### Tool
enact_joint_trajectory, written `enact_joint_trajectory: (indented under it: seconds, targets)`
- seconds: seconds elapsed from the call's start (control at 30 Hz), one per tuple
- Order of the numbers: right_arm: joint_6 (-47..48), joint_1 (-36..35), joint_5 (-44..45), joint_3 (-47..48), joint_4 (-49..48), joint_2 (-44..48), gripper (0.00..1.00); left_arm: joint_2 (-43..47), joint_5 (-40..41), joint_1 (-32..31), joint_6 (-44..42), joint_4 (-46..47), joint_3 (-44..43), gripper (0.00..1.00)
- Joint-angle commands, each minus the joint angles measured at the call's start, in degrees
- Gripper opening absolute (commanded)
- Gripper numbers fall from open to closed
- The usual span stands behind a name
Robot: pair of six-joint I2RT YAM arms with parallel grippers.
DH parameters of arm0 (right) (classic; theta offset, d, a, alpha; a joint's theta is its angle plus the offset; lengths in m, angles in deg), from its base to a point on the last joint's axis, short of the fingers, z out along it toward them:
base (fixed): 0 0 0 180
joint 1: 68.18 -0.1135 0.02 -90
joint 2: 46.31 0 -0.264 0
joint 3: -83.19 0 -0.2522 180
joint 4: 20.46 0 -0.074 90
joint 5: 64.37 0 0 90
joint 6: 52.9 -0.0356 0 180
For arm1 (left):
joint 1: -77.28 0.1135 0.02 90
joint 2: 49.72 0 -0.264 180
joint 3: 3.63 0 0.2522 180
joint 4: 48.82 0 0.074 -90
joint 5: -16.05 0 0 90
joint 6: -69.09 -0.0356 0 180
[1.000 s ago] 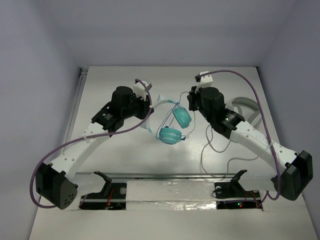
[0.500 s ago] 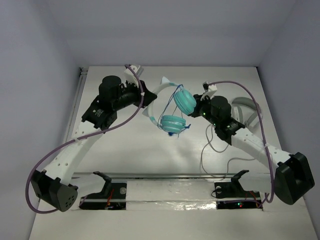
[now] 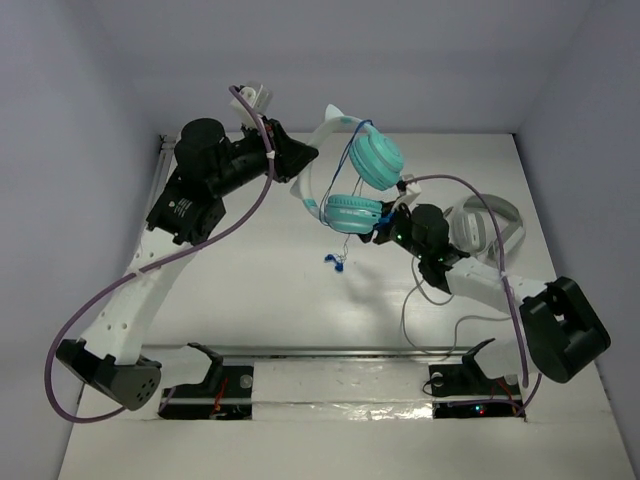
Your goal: Wrap the headphones
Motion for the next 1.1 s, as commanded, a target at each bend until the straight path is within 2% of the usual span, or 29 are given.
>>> enact_joint_trajectory:
  seconds: [0.0, 0.03, 0.1, 0.13, 0.23, 0.27, 0.33, 0.37, 0.47, 0.63, 0.83, 1.07]
  targets:
    - [-2.6, 0.1, -0.9, -3.1, -8.7, 1.8, 0.58, 0.2, 0.4, 0.1, 3.7, 3.1, -5.3, 0.00]
    - [-3.1, 0.1, -0.4, -3.8, -8.7, 2.4, 0.54, -0.1, 0.5, 0.1, 3.8, 3.0, -5.8, 0.00]
    - [-4.5, 0.1, 3.4, -4.8, -6.5, 5.2, 0.12, -0.4, 1.3, 0.1, 4.3, 2.9, -7.0, 0.00]
    - [-4.9, 0.1, 4.6, -5.2, -4.4, 6.5, 0.00, -0.7, 1.6, 0.1, 4.5, 2.7, -7.4, 0.00]
    - [-5.3, 0.1, 6.2, -7.6, -2.2, 12.5, 0.00, -1.3, 2.4, 0.7, 5.2, 2.4, -9.1, 0.00]
    - [-5.8, 0.1, 6.7, -8.5, -1.9, 14.1, 0.07, -1.4, 2.7, 0.7, 5.3, 2.3, -9.4, 0.00]
    - [-5.3, 0.1, 5.7, -11.2, -1.9, 17.6, 0.33, -1.7, 2.9, 0.7, 5.6, 2.6, -10.2, 0.00]
    - [-5.1, 0.1, 5.2, -11.6, -1.9, 18.0, 0.52, -1.9, 2.8, 0.7, 5.7, 2.8, -10.6, 0.00]
    - [-4.8, 0.1, 2.7, -11.9, -2.7, 15.6, 0.65, -2.4, 3.0, 0.7, 5.8, 2.8, -11.6, 0.00]
    - [-5.2, -1.2, -0.4, -11.8, -7.1, 9.5, 0.74, -2.7, 3.8, 0.7, 5.7, 2.5, -12.3, 0.00]
    - [-5.3, -1.8, 1.2, -9.2, -13.9, -1.6, 0.74, -2.7, 3.8, 0.7, 6.0, 2.8, -12.0, 0.00]
    - [-4.5, -1.8, -2.1, -4.7, -21.6, -13.8, 0.73, -3.3, 3.6, 0.7, 5.7, 2.4, -12.8, 0.00]
